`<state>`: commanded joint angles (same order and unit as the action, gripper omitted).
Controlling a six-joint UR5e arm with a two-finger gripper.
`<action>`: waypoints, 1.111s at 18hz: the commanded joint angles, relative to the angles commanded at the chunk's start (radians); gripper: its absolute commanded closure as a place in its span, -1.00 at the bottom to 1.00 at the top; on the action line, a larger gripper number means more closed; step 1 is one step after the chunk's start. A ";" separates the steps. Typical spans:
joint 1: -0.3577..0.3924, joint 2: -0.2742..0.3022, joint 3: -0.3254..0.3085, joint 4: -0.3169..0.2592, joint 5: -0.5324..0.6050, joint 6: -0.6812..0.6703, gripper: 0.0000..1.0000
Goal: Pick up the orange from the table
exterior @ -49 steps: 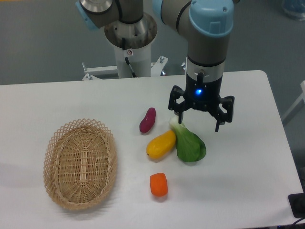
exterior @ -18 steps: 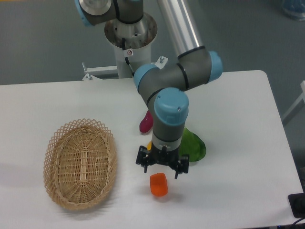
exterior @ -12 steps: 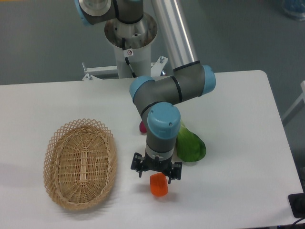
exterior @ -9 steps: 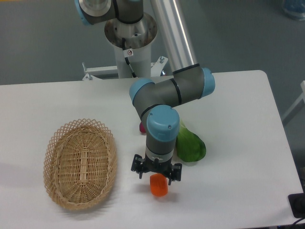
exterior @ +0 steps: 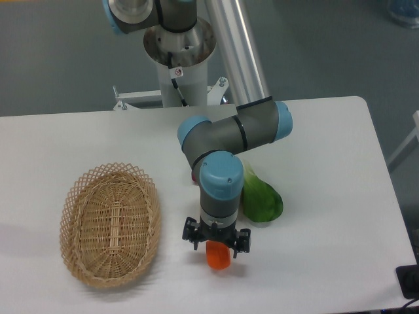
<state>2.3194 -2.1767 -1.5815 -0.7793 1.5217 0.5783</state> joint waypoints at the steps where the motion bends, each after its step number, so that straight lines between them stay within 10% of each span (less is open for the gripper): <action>1: 0.000 0.000 0.000 -0.002 0.000 -0.002 -0.94; 8: 0.002 0.009 0.000 -0.002 0.000 -0.003 -0.18; 20: 0.049 0.150 0.029 -0.050 -0.014 0.079 -0.11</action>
<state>2.3684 -2.0266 -1.5524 -0.8296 1.5079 0.6578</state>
